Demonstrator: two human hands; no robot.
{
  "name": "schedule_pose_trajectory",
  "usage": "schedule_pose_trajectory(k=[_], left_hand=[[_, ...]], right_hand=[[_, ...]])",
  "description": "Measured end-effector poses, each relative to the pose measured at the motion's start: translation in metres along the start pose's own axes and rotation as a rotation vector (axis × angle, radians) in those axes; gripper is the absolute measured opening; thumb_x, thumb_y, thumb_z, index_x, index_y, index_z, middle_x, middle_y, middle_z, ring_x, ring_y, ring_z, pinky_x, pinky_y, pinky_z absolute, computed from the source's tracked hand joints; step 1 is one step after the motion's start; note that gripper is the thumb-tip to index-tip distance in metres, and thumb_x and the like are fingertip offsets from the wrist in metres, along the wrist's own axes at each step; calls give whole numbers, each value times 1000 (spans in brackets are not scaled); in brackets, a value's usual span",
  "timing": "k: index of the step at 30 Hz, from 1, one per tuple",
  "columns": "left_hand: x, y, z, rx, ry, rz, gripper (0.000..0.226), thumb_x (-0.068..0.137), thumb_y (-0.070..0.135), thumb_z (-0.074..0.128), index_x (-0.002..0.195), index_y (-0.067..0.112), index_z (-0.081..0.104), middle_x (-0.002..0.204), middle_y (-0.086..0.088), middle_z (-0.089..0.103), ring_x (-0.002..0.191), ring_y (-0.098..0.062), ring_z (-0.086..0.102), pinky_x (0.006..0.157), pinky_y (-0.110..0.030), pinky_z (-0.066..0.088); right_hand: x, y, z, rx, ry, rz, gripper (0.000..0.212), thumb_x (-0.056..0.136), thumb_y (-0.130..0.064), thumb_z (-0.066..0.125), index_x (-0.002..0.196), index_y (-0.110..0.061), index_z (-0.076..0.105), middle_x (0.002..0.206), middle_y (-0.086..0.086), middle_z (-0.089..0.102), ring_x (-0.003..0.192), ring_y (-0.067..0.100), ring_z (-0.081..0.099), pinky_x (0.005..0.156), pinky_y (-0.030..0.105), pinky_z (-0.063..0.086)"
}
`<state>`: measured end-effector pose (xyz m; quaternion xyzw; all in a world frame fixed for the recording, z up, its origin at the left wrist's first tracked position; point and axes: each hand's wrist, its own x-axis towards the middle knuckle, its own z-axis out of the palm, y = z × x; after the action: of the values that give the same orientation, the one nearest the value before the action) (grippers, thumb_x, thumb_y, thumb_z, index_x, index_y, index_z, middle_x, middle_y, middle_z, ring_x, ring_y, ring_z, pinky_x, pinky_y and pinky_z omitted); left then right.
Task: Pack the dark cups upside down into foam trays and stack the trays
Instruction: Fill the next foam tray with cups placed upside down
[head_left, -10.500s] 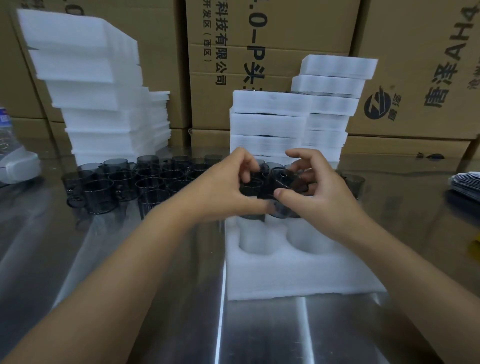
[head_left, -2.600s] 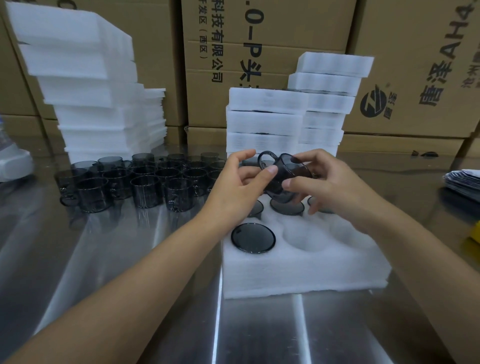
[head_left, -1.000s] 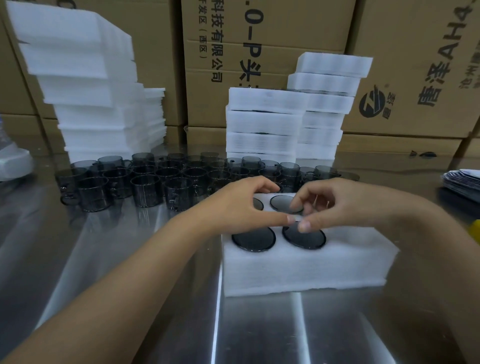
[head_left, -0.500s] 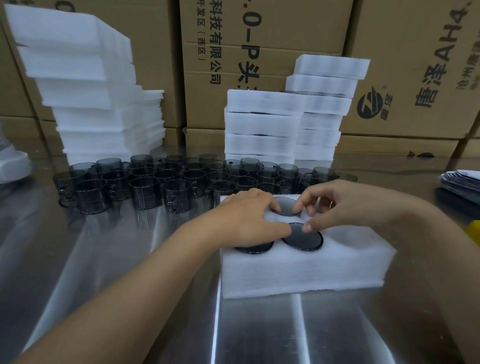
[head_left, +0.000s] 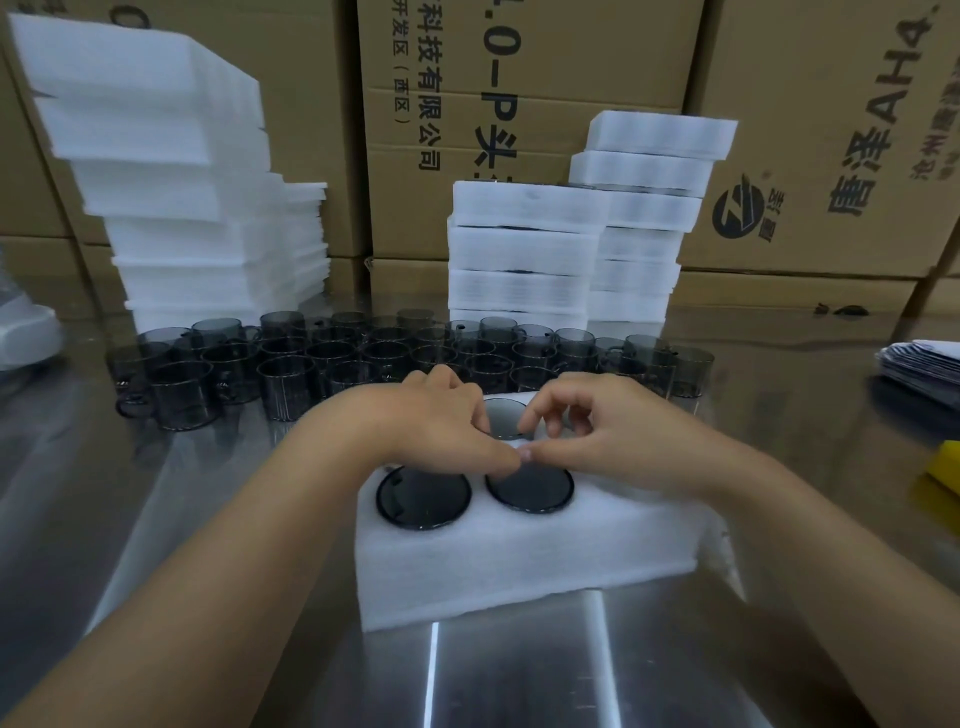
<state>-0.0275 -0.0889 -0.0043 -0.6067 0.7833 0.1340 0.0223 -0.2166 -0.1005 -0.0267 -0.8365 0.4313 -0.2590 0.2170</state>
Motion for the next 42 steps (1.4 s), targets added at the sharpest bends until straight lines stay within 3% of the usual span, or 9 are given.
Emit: schedule_pose_trajectory(k=[4, 6, 8, 11, 18, 25, 30, 39, 42], left_hand=[[12, -14, -2, -200, 142, 39, 55, 77, 71, 52, 118, 35, 49, 131, 6, 35, 126, -18, 34, 96, -34, 35], [23, -22, 1, -391, 330, 51, 52, 87, 62, 48, 128, 29, 48, 135, 5, 43, 125, -16, 41, 99, -33, 35], [32, -28, 9, -408, 441, 53, 41, 94, 51, 45, 126, 26, 50, 130, 4, 51, 115, -13, 48, 95, -30, 38], [38, -33, 18, -306, 429, 29, 37, 95, 50, 42, 124, 28, 53, 126, 5, 54, 109, -13, 52, 93, -33, 42], [43, -35, 17, -248, 353, -39, 53, 94, 55, 40, 138, 25, 43, 137, 3, 51, 119, -17, 50, 98, -36, 41], [44, -38, 19, -296, 517, -117, 28, 98, 29, 43, 122, 16, 50, 96, 2, 57, 81, -14, 54, 61, -26, 39], [41, -36, 18, -224, 655, -135, 24, 93, 20, 53, 114, 11, 61, 111, -7, 58, 94, -21, 53, 75, -27, 40], [29, -26, 12, -207, 1023, 91, 19, 90, 20, 61, 107, 11, 63, 105, -1, 50, 83, -19, 56, 75, -27, 45], [26, -18, 12, -221, 1052, 161, 16, 89, 21, 63, 103, 12, 64, 100, 6, 48, 79, -13, 53, 70, -21, 40]], right_hand=[[0, -2, 1, -4, 38, 0, 27, 66, -58, 68, 78, -34, 70, 67, -16, 57, 59, 0, 44, 60, 21, 39], [0, -1, 1, -1, 31, 9, 20, 71, -53, 71, 78, -34, 69, 68, -16, 58, 60, 0, 45, 60, 19, 39], [-1, -1, 2, -12, 21, 11, 15, 75, -50, 72, 79, -35, 69, 71, -15, 58, 61, -1, 46, 60, 16, 39], [0, -1, 3, -36, 18, 14, 13, 77, -50, 70, 79, -37, 68, 75, -14, 58, 62, -2, 47, 60, 15, 38], [1, 1, 5, -38, 27, 7, 12, 79, -47, 70, 80, -35, 68, 74, -13, 57, 62, -2, 46, 60, 14, 37], [1, 2, 6, -25, 30, 8, 12, 79, -48, 69, 79, -36, 68, 74, -14, 57, 61, -1, 45, 62, 19, 40], [1, 2, 5, -29, 30, 15, 11, 79, -48, 69, 80, -37, 67, 73, -17, 56, 60, -2, 46, 58, 13, 39], [2, 2, 3, -29, 114, 31, 11, 84, -43, 66, 79, -34, 68, 65, -19, 57, 57, -3, 47, 55, 12, 36], [4, 4, 0, 153, 234, 63, 7, 87, -35, 66, 82, -30, 69, 70, -16, 65, 59, -5, 55, 57, 10, 43]])
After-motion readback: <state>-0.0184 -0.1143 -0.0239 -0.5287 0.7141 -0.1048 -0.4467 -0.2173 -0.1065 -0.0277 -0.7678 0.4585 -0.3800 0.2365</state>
